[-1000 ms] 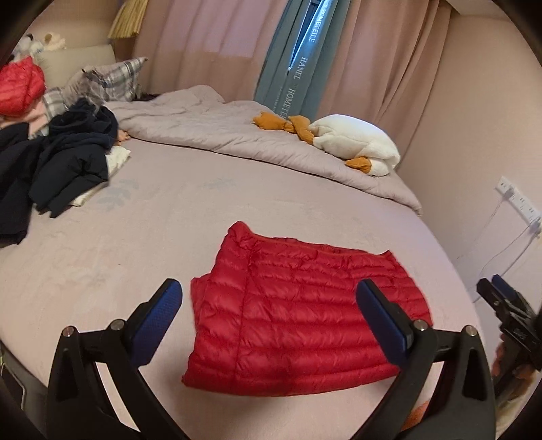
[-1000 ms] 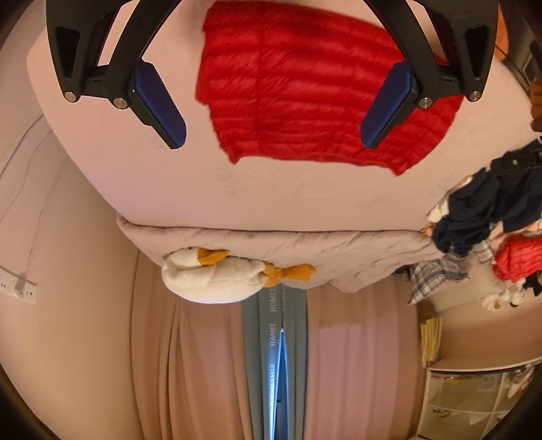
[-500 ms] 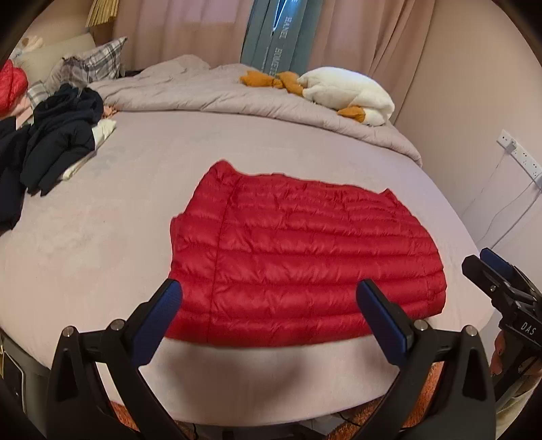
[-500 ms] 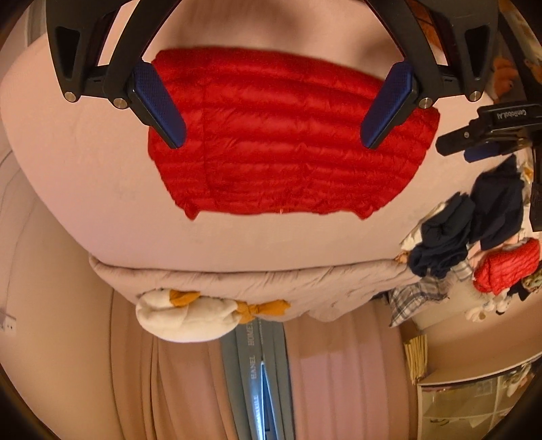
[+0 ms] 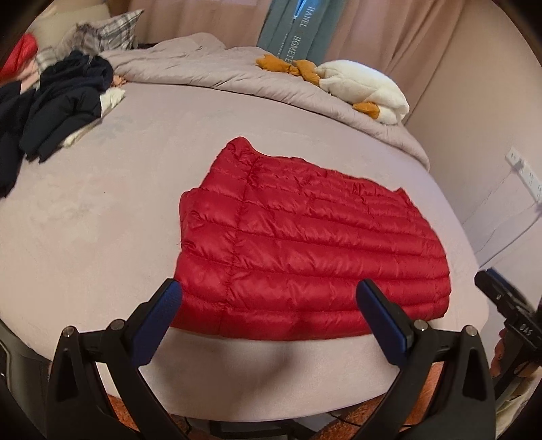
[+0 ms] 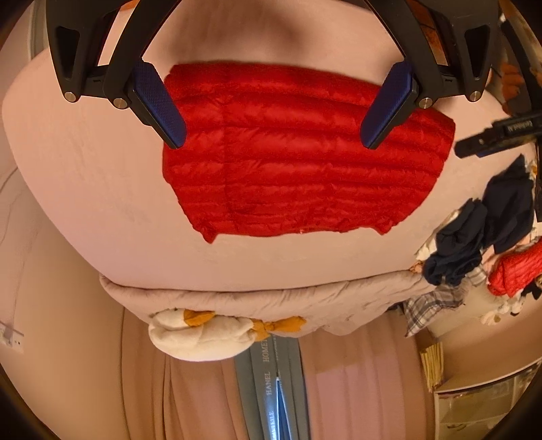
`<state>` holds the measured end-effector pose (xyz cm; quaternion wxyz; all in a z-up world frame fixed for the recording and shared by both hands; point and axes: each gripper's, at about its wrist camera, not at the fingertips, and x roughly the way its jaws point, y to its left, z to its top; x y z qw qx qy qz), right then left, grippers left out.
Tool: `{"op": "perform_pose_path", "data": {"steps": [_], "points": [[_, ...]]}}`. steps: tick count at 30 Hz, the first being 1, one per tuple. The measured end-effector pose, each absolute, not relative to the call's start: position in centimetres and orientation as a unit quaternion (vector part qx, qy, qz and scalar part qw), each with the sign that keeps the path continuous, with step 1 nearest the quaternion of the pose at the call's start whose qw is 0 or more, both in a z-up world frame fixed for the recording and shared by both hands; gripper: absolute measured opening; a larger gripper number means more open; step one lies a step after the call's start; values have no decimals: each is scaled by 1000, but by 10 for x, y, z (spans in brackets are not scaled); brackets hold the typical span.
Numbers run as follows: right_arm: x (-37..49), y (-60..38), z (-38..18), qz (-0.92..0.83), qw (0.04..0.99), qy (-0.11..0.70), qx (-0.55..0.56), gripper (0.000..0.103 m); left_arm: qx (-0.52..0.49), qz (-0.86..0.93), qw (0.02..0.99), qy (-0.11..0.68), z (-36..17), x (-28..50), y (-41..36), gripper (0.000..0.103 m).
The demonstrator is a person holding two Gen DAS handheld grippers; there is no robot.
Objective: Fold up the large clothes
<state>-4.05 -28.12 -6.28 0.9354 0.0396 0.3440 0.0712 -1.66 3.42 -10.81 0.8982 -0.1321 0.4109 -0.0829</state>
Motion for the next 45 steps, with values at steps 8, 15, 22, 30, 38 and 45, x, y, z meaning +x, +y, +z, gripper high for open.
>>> {"op": "perform_pose_path", "data": {"steps": [8,15,22,30,38,45], "points": [[-21,-348,-74,29,920,376,110,102,-186,-46,880,436,-135,16,82,103],[5,-383,-118,24,889,433,150,102,-248,-54,845,471,-171,38,102,102],[27,-393,-180,84,834,492,234,102,-343,-114,786,501,-211,61,108,102],[29,-397,-199,155,811,470,311,101,-405,-164,743,507,-220,77,115,101],[45,-375,-195,191,803,461,326,48,-408,-201,740,496,-205,64,97,38],[26,-350,-139,175,848,428,257,28,-368,-191,789,454,-148,38,95,29]]}}
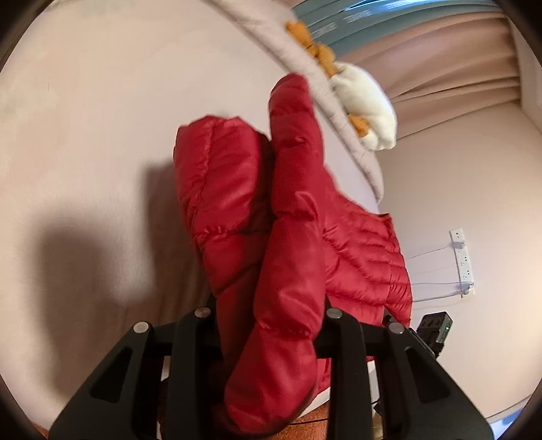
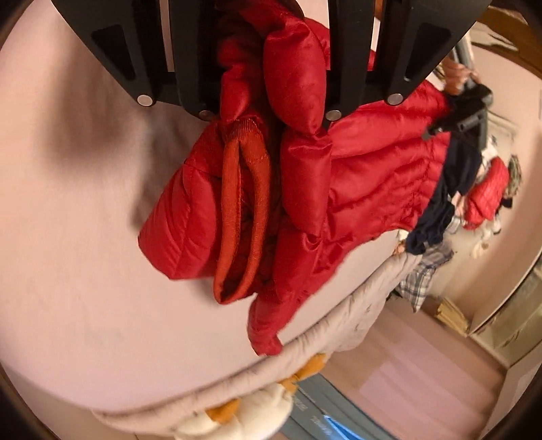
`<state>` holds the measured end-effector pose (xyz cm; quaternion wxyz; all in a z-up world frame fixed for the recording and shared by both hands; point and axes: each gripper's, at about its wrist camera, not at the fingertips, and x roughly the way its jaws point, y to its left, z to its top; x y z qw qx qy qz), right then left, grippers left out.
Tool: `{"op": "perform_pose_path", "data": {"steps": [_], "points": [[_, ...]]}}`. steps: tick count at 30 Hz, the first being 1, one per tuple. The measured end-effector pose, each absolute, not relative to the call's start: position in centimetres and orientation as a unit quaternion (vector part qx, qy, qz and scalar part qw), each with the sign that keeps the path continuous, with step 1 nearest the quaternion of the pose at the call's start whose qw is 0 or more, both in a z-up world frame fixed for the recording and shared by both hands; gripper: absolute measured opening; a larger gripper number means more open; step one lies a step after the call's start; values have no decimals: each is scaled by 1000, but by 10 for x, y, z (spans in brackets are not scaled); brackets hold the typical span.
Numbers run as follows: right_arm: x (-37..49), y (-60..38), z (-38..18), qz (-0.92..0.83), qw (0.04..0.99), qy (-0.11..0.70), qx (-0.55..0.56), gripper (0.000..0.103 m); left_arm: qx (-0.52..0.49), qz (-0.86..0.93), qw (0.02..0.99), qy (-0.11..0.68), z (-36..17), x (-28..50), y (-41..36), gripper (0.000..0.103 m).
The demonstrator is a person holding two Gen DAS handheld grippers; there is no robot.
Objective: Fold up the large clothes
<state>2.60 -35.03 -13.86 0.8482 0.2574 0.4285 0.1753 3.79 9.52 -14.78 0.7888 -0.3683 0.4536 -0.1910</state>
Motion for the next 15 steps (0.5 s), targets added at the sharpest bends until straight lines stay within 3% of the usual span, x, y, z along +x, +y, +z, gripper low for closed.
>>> {"op": "perform_pose_path", "data": {"steps": [8,15], "points": [[2,-338,-95,201,874,380,228,28,-344,-201,825,401,-93,10,101,29],[4,-321,-83,219,881,368,201,28,-328,-181,846,380,-75,-6,107,29]]}}
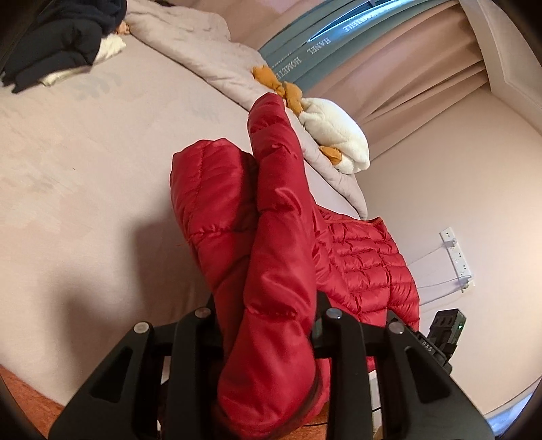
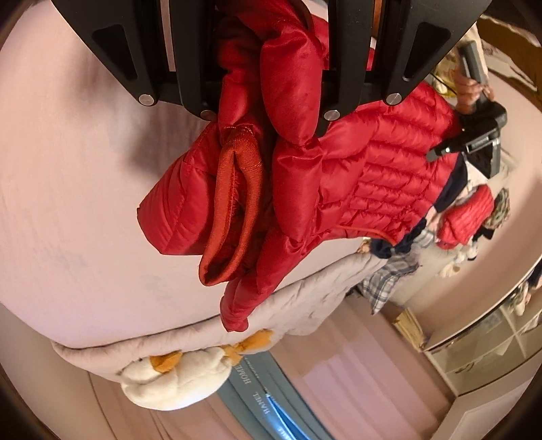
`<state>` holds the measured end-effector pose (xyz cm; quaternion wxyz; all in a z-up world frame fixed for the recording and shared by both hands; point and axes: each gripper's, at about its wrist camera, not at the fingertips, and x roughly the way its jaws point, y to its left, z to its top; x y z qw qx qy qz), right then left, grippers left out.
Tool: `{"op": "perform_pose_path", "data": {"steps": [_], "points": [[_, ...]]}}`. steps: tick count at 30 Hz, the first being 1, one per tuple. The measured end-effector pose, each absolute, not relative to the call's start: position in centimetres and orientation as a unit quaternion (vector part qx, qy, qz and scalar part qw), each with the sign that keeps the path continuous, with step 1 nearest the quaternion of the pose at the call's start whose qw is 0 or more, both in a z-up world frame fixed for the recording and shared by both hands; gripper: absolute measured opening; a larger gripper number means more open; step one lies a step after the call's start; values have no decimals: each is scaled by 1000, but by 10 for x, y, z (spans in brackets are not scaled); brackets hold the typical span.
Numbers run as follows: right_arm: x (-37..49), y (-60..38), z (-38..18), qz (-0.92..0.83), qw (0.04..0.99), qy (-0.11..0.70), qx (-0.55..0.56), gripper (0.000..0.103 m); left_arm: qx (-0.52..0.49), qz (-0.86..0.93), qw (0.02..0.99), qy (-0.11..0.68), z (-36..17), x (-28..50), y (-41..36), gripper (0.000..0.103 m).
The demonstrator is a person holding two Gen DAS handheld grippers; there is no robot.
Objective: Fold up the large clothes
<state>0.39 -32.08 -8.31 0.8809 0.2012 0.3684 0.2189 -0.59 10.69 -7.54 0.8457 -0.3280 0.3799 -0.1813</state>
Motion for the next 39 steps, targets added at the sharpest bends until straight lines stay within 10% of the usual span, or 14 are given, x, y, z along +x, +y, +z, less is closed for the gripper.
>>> {"op": "perform_pose_path", "data": {"steps": [39], "points": [[6,-311,-63,218,900,337,168,28,-275,-183,883,335,-54,9,117,29]]}}
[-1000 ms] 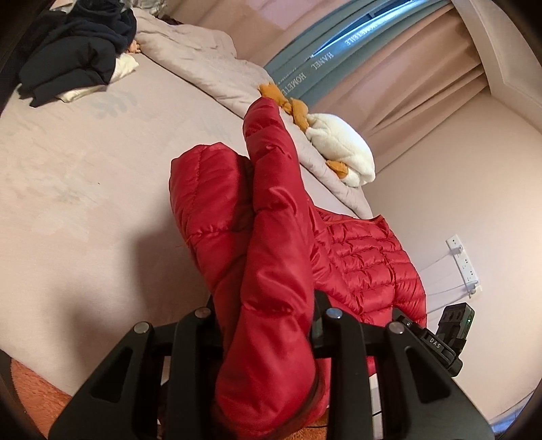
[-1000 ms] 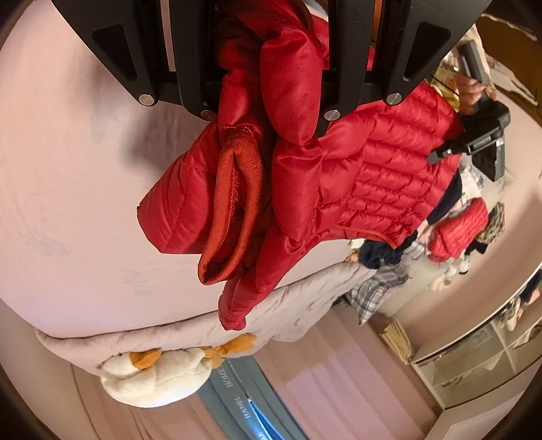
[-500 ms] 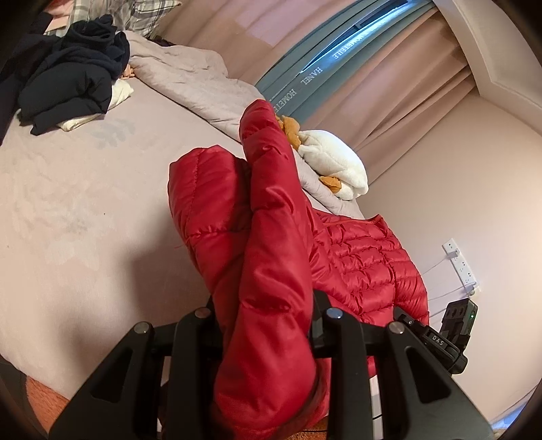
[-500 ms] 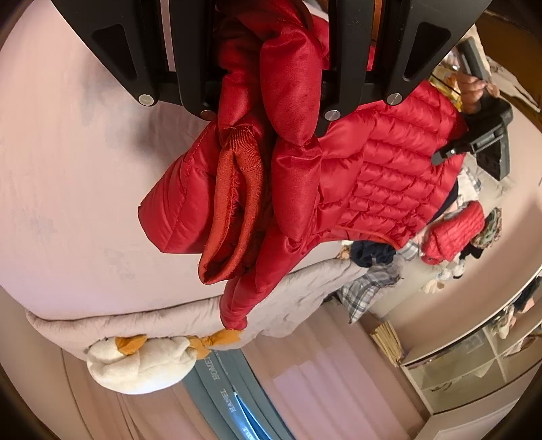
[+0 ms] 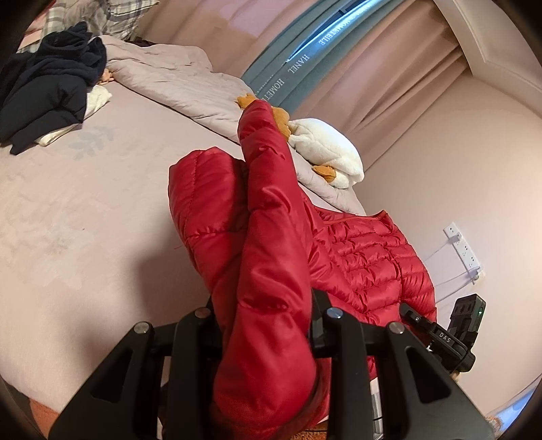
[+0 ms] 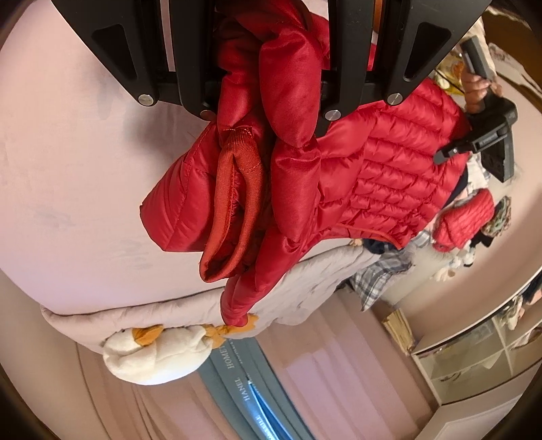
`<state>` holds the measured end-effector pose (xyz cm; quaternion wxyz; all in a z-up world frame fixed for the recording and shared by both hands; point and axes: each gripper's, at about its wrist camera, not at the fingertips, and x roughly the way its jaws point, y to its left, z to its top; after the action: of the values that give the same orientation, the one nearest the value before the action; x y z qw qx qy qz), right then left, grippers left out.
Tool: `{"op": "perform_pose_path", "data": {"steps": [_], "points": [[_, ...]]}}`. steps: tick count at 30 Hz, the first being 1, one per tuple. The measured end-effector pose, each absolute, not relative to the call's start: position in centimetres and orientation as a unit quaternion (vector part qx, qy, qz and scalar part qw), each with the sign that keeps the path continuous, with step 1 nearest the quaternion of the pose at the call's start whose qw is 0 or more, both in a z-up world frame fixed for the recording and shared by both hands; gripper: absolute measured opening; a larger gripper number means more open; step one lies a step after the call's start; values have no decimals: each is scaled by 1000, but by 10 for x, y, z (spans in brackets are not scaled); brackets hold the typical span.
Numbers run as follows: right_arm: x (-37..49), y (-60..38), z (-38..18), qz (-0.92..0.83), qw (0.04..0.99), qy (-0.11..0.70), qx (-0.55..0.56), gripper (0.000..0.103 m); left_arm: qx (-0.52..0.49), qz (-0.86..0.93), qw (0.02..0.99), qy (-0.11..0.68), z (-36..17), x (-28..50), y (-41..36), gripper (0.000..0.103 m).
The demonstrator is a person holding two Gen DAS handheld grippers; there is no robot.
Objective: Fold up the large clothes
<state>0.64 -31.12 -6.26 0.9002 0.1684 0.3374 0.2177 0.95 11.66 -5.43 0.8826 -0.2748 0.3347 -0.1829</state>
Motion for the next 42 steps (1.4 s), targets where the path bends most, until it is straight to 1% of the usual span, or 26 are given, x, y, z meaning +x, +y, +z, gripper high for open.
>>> {"op": "perform_pose_path", "data": {"steps": [10,22,25,28,34,36,42], "points": [[7,-318,-60,176,908,338,171,28,-235,-190,886,352,-62,51,89,29],[41,-320,-65,134,918,339,157,29,-189,-173,896,362,-77,102,60,30],[53,-320,-74,127,917,344,157,29,-180,-162,895,373,-90,115,55,30],[63,-314,-88,120,922,343,131,28,-160,-138,894,394,-109,127,51,30],[79,-312,-121,92,912,381,124,28,-145,-97,882,437,-149,140,51,30],[80,-318,-130,82,904,396,136,28,-148,-88,875,452,-161,144,54,32],[81,-321,-149,69,889,429,149,32,-140,-75,872,464,-173,143,49,36]]}}
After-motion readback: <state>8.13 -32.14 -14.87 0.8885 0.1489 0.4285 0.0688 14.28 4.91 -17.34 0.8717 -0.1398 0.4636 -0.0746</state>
